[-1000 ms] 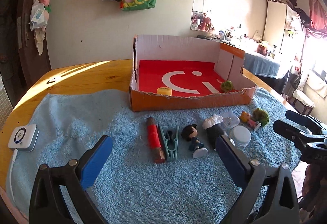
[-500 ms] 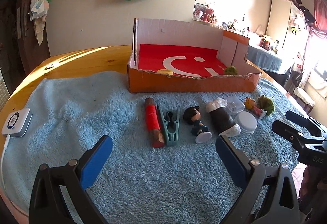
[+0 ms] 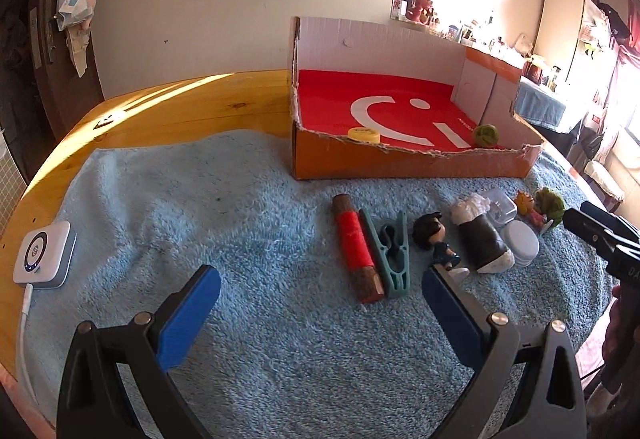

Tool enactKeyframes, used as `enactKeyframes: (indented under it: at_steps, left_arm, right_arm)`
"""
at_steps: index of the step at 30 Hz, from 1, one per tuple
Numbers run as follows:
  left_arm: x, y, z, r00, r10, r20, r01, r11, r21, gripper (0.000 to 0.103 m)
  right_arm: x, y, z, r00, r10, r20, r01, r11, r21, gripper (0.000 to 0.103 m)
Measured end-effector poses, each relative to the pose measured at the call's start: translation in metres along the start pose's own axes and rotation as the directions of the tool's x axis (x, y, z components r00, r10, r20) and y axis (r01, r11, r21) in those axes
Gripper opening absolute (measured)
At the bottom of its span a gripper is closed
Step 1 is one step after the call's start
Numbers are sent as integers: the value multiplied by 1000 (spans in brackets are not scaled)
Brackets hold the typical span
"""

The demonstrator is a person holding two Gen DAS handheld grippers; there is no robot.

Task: Organize objects
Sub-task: 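Withdraw both tools from the box back over the towel, then grasp the second green fuzzy ball with the right tool while the left tool grasps the red cylinder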

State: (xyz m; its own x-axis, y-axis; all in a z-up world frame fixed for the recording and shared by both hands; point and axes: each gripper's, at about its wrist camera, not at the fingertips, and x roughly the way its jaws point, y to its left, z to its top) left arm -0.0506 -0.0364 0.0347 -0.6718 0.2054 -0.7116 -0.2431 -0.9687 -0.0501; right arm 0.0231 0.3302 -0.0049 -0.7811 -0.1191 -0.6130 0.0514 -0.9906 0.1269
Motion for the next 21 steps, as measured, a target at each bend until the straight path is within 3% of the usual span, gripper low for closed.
enactKeyframes:
  at_steps: [12,21]
  left_arm:
    - [14,12,0,997,17,-80,-11,998,70,103]
    - [19,10,4,996,34,-79,-24,993,115,103]
  right_arm:
    - [12,-13,11,1000,-24,-19,25,1000,19,95]
    - [16,-12,11,999,-34,-32,35,999,7,95]
